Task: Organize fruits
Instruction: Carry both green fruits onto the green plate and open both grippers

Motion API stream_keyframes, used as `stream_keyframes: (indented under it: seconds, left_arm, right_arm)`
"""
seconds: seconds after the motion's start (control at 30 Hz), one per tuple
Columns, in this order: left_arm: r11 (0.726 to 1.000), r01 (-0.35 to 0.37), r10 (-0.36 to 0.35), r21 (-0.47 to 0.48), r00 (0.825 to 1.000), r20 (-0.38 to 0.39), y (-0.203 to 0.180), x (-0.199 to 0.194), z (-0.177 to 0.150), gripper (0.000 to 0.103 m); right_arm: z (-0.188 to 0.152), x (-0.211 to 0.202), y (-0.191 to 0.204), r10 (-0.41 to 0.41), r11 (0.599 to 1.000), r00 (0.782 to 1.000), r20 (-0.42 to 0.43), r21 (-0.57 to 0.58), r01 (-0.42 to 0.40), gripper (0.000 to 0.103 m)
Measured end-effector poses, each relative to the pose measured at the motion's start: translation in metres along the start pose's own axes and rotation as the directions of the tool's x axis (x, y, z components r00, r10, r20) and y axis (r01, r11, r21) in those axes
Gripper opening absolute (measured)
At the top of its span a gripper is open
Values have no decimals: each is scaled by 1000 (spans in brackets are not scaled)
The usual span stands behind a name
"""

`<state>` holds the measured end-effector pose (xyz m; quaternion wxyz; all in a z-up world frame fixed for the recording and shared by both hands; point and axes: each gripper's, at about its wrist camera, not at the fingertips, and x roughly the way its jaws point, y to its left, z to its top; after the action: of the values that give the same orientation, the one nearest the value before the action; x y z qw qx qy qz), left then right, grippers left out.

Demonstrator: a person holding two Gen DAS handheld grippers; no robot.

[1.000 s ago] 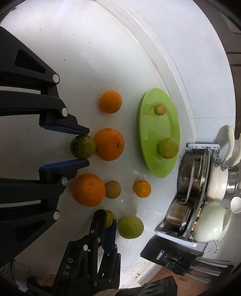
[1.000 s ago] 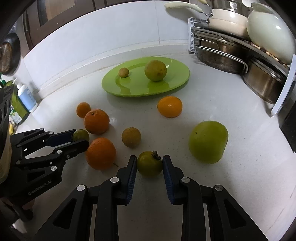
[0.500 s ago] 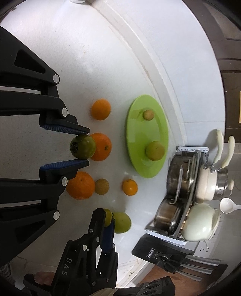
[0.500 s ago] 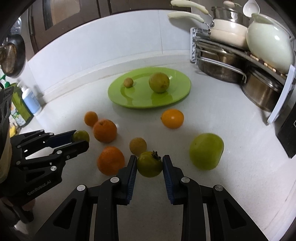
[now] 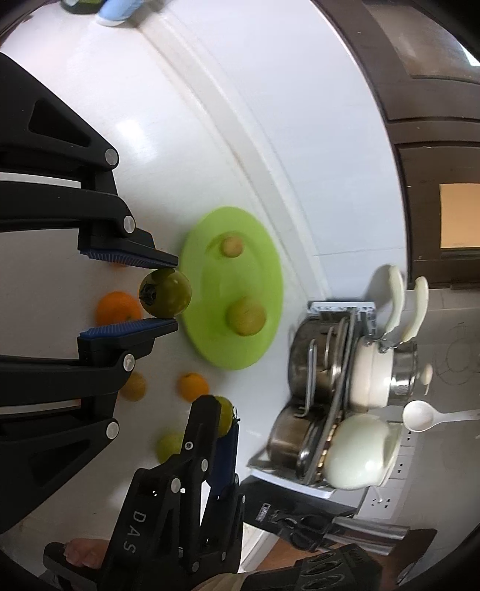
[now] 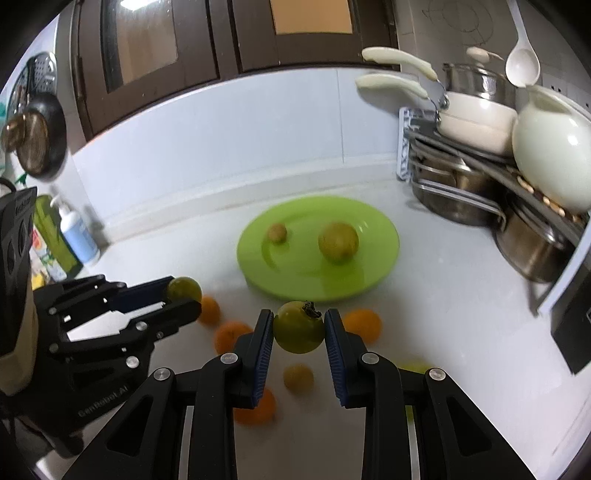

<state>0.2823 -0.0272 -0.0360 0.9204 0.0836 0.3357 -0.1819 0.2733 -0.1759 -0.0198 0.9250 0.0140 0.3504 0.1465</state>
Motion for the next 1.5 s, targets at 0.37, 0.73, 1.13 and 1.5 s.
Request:
stream_keyframes:
  seconds: [0.37, 0.73, 1.13, 1.5]
  left_arm:
    - [1000, 22, -22, 7, 1000, -8, 19, 32, 35, 27]
    - [997, 73, -75, -16, 991, -108, 42, 90, 53, 27]
    - [995, 101, -104, -23, 973, -208, 48, 129, 46, 28]
    - [994, 107, -110, -24, 969, -223, 47, 141, 47, 28]
  right_arm:
    - [34, 38, -5, 7, 1000, 1000, -16, 2, -7, 29]
    - [43, 87, -19, -23, 997, 994, -104, 68, 30, 29]
    - [41, 118, -21, -36, 996, 985, -166, 79, 50, 29]
    - [42, 127, -25, -36, 995, 983, -180, 85, 52, 29]
